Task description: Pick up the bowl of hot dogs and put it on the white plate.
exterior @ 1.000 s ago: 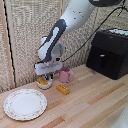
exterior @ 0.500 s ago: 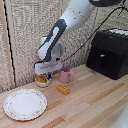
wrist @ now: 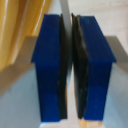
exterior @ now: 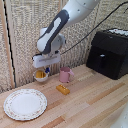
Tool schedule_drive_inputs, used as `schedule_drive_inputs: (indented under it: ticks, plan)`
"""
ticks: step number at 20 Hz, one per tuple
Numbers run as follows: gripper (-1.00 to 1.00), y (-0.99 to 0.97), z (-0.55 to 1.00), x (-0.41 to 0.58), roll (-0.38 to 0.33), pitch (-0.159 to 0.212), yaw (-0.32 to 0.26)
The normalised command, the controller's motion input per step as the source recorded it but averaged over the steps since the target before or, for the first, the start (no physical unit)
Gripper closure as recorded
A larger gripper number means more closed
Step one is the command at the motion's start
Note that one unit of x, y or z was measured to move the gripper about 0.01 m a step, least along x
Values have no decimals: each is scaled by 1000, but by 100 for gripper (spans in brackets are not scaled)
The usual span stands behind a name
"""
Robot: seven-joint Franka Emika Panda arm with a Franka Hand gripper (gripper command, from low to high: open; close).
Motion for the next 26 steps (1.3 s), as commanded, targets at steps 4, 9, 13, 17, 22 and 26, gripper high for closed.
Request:
schedule_drive_inputs:
  ticks: [4, 9, 13, 17, 22, 26]
  plan:
    - [100, 189, 779, -43, 107, 19, 129]
    - [100, 513, 628, -105, 63, 1, 102]
    - [100, 611, 350, -183, 6, -6, 86]
    - [100, 589, 63, -252, 0, 0, 98]
    - [100, 443, -195, -350, 0, 0, 142]
    - [100, 425, -239, -353, 0, 0, 150]
